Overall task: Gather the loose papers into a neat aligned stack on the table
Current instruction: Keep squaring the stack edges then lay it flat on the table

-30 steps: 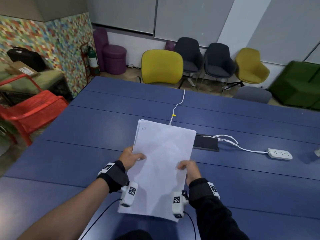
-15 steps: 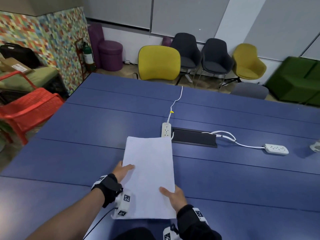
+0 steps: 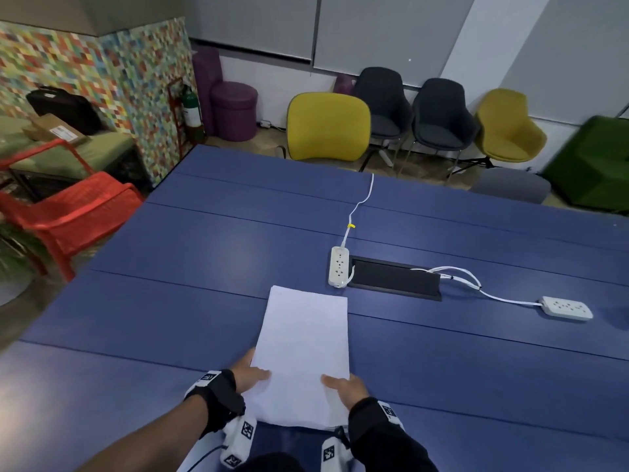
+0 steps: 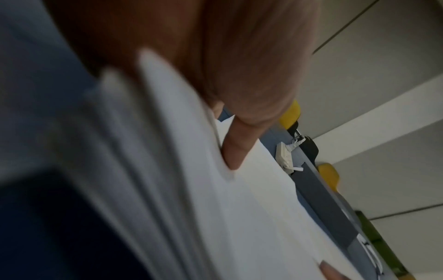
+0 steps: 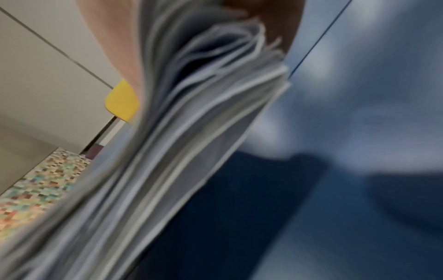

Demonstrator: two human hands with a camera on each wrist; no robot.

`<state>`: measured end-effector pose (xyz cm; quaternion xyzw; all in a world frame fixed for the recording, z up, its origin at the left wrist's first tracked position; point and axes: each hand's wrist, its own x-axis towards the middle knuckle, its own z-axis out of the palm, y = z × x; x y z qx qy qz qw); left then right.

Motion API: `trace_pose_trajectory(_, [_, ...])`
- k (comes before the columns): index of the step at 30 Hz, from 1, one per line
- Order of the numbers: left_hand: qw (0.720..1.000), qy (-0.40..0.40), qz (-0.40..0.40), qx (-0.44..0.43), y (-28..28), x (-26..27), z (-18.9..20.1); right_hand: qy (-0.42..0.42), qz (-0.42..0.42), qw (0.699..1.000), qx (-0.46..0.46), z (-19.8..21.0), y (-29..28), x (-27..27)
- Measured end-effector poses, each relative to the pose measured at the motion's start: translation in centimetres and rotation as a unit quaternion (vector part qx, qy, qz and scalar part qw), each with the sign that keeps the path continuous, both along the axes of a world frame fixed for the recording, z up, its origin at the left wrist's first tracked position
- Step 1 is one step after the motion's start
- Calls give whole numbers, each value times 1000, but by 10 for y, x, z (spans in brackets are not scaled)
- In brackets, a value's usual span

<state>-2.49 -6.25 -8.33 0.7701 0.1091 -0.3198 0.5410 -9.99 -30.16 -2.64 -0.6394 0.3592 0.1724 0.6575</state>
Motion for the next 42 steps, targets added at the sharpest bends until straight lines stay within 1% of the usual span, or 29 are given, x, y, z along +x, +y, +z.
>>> trace_pose_trajectory(1, [1000,7,-6,0,-2,1,15,-5,1,1000,0,1,-1,4])
trace_pose_trajectory(2, [1000,4,6,-4,-6,2,29,-7,-3,1000,1,4,-1,7])
trace_pose_trajectory(4, [1000,1,18,-7,-12,5,38,-4,-14,1000,-9,6,-5,13])
trace_pose_trajectory(7, [998,9,61,8,-16,5,33,5,8,998,-69,-4,-12,12])
trace_pose_trajectory(9, [996,11,89,16,-15,2,21,-1,17,996,-86,-9,-13,5])
trace_pose_trajectory(12, [994,10,107,26,-14,-3,7,-21,27,993,-113,-11,-14,-6])
trace_pose_trajectory(14, [992,16,116,38,-14,-4,6,-22,38,991,-130,-14,-15,-9])
trace_pose_trajectory(17, [991,14,114,75,-7,1,-5,-10,51,989,-140,-19,-11,-9])
trace_pose_trajectory(19, [992,19,96,77,-4,4,-17,-9,50,988,-146,-22,-8,-8])
trace_pose_trajectory(20, [993,23,78,84,-4,2,-14,-10,49,987,-151,-22,-7,-7])
trace_pose_trajectory(21, [994,21,61,89,-6,-2,-2,-13,50,986,-159,-21,-6,-7])
trace_pose_trajectory(23, [995,14,43,93,-8,-8,10,-13,55,982,-177,-22,-8,-6])
trace_pose_trajectory(25, [996,20,38,84,-7,-9,12,-10,69,979,-191,-25,-11,-6])
trace_pose_trajectory(28, [996,23,42,72,1,-3,-4,-3,88,974,-208,-30,-14,-7])
trace_pose_trajectory(29, [997,25,50,61,5,2,-27,0,94,972,-215,-31,-15,-8])
trace_pose_trajectory(30, [996,31,48,63,8,5,-38,3,102,970,-222,-29,-14,-9])
trace_pose_trajectory(31, [996,35,41,76,7,4,-33,5,112,966,-233,-28,-14,-9])
trace_pose_trajectory(33, [993,36,31,104,3,-1,-9,17,114,960,-255,-28,-13,-9])
trace_pose_trajectory(36, [983,36,-15,181,-5,-6,28,44,86,953,-286,-27,-8,-8])
trace_pose_trajectory(38, [980,30,-32,195,-8,-6,40,65,94,940,-321,-25,-3,-9])
trace_pose_trajectory(39, [978,24,-32,206,-9,-5,40,71,95,933,-341,-24,-1,-8])
trace_pose_trajectory(41, [976,24,-16,218,-11,-4,42,85,84,920,-374,-22,0,-7])
trace_pose_trajectory(42, [975,21,-10,219,-11,-5,42,87,80,918,-378,-21,0,-7])
